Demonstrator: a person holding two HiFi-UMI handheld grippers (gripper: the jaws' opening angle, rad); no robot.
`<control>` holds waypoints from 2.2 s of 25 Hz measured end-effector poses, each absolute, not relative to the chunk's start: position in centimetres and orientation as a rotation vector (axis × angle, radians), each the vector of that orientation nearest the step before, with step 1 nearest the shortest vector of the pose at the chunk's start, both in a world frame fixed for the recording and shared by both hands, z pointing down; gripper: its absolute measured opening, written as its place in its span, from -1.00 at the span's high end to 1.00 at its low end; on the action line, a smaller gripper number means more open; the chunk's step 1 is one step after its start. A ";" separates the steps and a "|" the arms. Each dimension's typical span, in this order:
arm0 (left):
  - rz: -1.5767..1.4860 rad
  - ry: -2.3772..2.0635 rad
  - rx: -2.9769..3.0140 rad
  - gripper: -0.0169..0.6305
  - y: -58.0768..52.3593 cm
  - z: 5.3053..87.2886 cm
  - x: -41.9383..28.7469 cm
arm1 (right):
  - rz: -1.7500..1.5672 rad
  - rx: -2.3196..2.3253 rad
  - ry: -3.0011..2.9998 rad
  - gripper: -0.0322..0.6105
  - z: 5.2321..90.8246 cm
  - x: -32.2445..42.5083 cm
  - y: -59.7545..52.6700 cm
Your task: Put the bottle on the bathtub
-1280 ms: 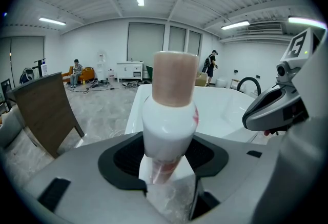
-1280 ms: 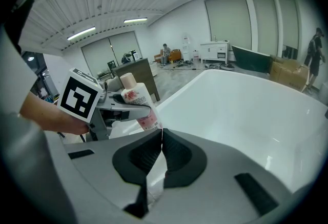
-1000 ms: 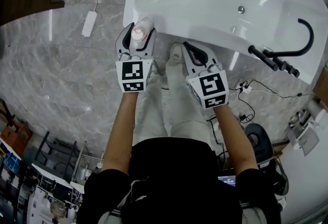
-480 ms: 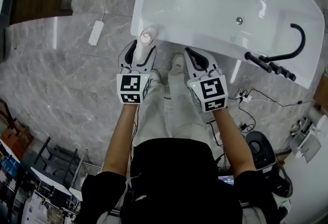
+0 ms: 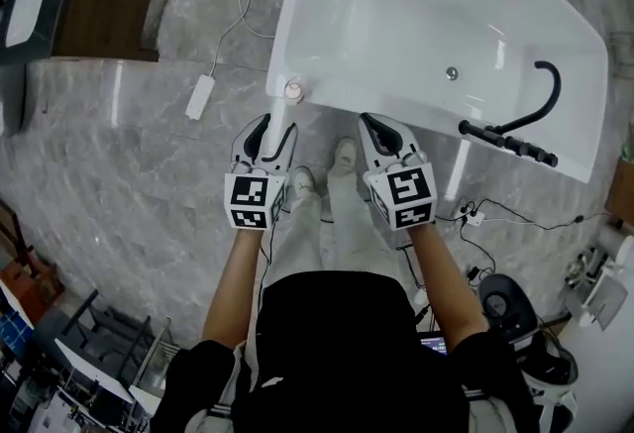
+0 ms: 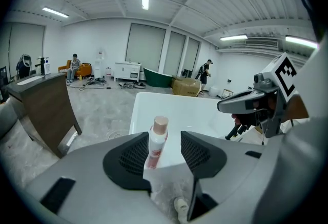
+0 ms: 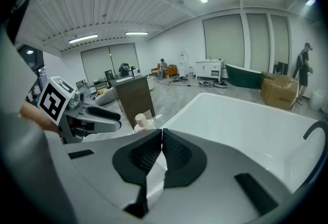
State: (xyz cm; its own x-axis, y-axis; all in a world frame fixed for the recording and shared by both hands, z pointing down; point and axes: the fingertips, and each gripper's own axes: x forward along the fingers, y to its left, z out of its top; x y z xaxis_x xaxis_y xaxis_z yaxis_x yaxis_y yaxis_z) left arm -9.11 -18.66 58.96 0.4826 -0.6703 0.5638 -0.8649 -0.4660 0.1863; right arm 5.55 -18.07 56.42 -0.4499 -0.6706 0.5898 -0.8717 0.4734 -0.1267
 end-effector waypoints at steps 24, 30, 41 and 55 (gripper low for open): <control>0.412 -1.560 2.583 0.91 -17.3 34.3 -11.1 | 0.291 1.576 -2.406 0.82 34.9 9.4 -17.2; 0.348 -1.631 2.647 0.91 -17.1 28.6 -11.3 | 0.225 1.630 -2.446 0.82 30.6 10.4 -16.8; 0.225 -1.634 2.736 0.91 -16.3 22.5 -10.3 | 0.094 1.689 -2.515 0.82 24.8 10.2 -16.3; 0.183 -1.664 2.739 0.91 -16.7 21.0 -10.8 | 0.006 1.678 -2.547 0.82 22.5 8.9 -16.7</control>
State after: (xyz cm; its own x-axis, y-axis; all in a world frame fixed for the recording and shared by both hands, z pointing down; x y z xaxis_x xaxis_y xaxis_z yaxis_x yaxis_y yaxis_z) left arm -10.83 -16.71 20.98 0.4567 -0.8875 0.0615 -0.8797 -0.4608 -0.1174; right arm 8.92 -16.70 22.54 -0.3914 -0.9168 0.0786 -0.9172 0.3956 0.0472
